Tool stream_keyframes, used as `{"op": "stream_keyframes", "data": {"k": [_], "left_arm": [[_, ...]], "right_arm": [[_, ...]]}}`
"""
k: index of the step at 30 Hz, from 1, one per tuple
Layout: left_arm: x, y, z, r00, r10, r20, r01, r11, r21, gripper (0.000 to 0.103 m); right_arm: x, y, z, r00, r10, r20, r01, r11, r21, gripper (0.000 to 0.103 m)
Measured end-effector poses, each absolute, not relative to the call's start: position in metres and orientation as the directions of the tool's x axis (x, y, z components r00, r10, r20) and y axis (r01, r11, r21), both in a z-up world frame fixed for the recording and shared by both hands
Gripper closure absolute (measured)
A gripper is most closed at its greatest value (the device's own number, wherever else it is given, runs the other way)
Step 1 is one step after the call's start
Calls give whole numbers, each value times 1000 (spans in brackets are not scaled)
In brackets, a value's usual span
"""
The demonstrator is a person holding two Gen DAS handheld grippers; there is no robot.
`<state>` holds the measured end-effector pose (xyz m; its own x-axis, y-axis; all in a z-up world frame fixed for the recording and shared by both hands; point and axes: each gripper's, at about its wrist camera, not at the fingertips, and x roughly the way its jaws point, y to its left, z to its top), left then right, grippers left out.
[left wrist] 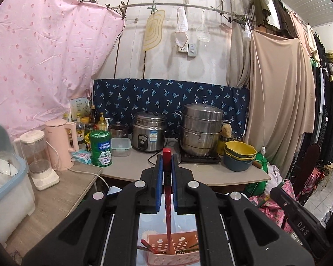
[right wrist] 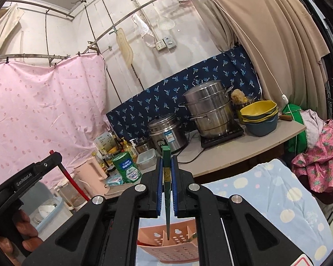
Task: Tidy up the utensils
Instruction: 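Carry the red chopstick in the left tool and green chopstick in the right tool over the pink holder, then open both tools to drop the chopsticks into the pink holder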
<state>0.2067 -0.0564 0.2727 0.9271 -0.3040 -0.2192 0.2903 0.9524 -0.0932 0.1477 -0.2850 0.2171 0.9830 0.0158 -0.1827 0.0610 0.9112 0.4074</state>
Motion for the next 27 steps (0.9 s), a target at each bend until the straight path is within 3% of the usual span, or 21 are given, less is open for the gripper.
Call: {"op": "stream_keyframes", "data": {"k": [11,22,24,27], "left_arm": [[243,-61,228,902,-274,-333,262,962,-84,96],[242,-63,218,894,-268,-359,256,963,-80,95],[240,-62,218,896,-259,-361,247,966,-80,78],[233,-60,218,902,-253,-351,243,967,-73,73]], "right_arm": [[178,-289,173,955,12,-296,114,907,405,96],[180,-290,160,943,8,-332,133,908,398,94],[176,-288,160,946,-3,-325,139,908,396,89],[170,-290,162,948,-9,-319,144,903,404,83]]}}
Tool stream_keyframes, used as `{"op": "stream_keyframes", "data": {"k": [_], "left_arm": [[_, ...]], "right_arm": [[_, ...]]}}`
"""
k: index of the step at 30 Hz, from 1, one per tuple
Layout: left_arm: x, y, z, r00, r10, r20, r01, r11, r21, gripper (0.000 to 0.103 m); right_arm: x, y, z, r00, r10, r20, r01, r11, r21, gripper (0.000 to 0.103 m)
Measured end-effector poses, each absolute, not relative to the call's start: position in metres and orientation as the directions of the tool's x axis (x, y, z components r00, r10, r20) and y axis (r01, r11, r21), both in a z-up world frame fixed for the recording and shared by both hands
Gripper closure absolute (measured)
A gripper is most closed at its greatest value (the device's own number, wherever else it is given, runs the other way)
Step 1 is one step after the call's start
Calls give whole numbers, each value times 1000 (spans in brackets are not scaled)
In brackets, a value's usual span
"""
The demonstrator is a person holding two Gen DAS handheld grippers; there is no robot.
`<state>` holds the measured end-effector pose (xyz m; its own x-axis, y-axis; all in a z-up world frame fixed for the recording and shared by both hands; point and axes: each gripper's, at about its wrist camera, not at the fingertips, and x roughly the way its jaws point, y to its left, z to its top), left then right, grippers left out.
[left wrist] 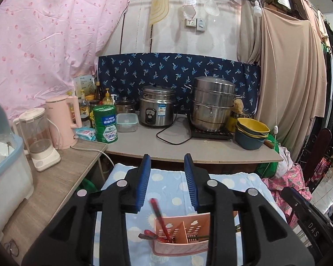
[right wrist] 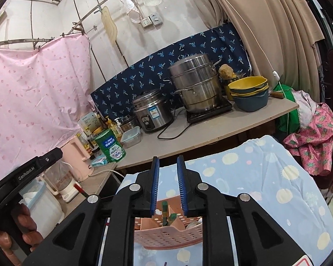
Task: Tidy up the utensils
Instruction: 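Open both tools to drop the chopsticks into the pink holder, then grasp a dark red chopstick with the left tool while the right tool grasps another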
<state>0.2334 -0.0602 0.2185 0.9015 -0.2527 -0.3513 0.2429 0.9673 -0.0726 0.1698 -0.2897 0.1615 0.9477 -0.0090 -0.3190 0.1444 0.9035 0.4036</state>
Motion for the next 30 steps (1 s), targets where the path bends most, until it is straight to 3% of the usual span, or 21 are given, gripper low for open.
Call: {"op": "stream_keyframes", "data": {"k": [9,18,30], "left_arm": [[203,-44,206,892,-253,-375,247,967,-65,67],[167,-23,171,864,-236,-444,233,970,-63,67],[116,-2,77,746,-228,-625,235,969,-73,67]], "right_arm": [[138,-287,162,948,-1,-319,140,900,413,82],[94,-272,132,922,15,-388,147,912,383,82],[35,-239,40,789,93,-608,149,931,335,82]]}}
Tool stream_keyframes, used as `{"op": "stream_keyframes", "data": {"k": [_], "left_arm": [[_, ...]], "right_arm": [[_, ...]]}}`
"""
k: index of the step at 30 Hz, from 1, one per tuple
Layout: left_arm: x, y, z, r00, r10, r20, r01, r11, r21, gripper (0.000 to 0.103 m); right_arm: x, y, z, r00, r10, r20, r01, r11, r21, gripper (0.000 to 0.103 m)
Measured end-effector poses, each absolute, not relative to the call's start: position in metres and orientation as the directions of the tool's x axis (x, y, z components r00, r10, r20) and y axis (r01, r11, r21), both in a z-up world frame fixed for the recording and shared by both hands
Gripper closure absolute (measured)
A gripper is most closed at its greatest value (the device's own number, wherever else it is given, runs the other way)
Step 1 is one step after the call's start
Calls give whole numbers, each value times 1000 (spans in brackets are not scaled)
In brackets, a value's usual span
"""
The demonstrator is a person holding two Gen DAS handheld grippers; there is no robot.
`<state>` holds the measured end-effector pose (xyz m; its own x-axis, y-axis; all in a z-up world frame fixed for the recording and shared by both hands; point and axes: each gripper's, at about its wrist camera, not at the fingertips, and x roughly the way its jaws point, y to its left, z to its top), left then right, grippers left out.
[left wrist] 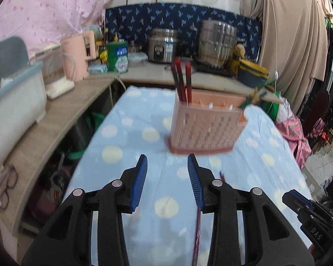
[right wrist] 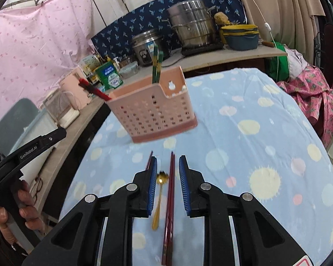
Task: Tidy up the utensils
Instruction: 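Grasp a dark red chopstick with the left tool while the right tool grasps another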
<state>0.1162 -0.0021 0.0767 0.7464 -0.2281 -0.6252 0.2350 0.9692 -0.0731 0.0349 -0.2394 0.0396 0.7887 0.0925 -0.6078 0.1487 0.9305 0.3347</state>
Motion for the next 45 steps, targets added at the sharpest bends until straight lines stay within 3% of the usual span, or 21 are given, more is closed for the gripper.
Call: {"op": "stream_keyframes", "data": {"k": [7,17,31,34,45], "left_arm": [[92,-2,32,672,-217,-708,246,967,-64,67],[66,-8,-8,580,-226,-782,282,957,-68,67],[40,-19,-33,511,-233,-828,340,939,-55,66],[37,-20,-35,508,-235,-828,347,936,-52,57],[36,-26,-44,488,-233,-841,364,930,-46,57]], "right_arm": [[8,-224,-11,693,100,-714,165,942,292,82],[-13,-200,-50,594,151,-790,112,957,266,82],[-25,-186,-58,560,154,-814,72,970,232,82],[-27,-186,-60,553,153,-819,70,971,229,82],[-27,-196,-64,557,140,-818,109,965,240,86]]}}
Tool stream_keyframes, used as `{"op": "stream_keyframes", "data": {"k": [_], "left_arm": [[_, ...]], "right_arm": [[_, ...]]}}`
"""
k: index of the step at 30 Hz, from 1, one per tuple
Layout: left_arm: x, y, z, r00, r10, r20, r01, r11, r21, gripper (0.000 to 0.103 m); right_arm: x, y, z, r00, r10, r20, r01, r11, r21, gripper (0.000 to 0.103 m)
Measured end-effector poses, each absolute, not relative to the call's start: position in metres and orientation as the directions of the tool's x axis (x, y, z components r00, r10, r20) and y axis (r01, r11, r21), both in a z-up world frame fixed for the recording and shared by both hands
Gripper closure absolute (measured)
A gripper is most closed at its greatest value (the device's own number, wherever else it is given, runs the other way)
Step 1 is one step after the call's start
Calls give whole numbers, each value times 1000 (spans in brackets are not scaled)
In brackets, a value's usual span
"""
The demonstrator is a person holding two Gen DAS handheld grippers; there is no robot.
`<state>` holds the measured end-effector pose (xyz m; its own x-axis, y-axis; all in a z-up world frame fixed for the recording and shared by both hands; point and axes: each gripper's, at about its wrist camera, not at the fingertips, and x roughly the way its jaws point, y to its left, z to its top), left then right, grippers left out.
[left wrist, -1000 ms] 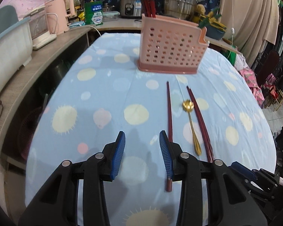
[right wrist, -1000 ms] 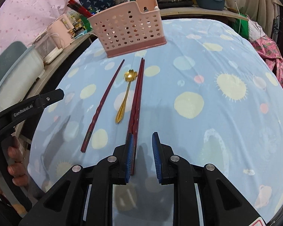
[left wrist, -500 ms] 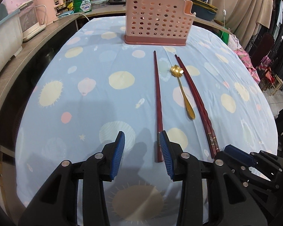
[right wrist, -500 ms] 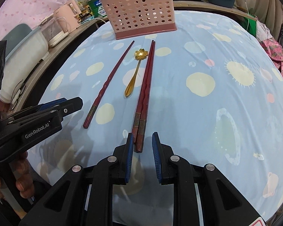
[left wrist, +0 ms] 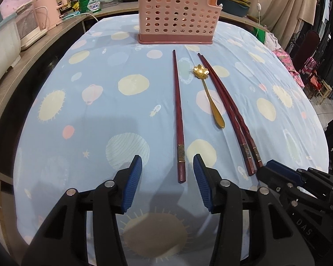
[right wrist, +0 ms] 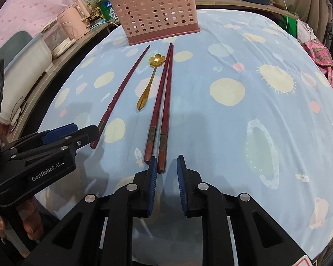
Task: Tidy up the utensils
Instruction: 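Grasp a dark red chopstick with the left tool while the right tool grasps another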
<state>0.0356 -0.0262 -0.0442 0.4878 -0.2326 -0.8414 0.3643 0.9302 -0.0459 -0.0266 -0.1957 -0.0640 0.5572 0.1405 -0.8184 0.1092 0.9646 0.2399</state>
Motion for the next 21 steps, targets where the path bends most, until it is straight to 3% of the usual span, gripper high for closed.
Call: {"op": "stream_keyframes", "data": {"k": [14,17,21], "left_arm": [[42,-27,-54,487,-225,-844,356,933,-43,59],[42,-25,-53,486,-239,-841,362,930,-55,77],[41,-25,-52,475,-261,-840,374,924,-76,91]], "right_arm": [[-12,-198,-66,578,113,-808,120,968,221,88],[-12,-198,-66,580,107,-807,121,969,215,90],[-12,-199,-66,581,109,-806,126,967,222,96]]}}
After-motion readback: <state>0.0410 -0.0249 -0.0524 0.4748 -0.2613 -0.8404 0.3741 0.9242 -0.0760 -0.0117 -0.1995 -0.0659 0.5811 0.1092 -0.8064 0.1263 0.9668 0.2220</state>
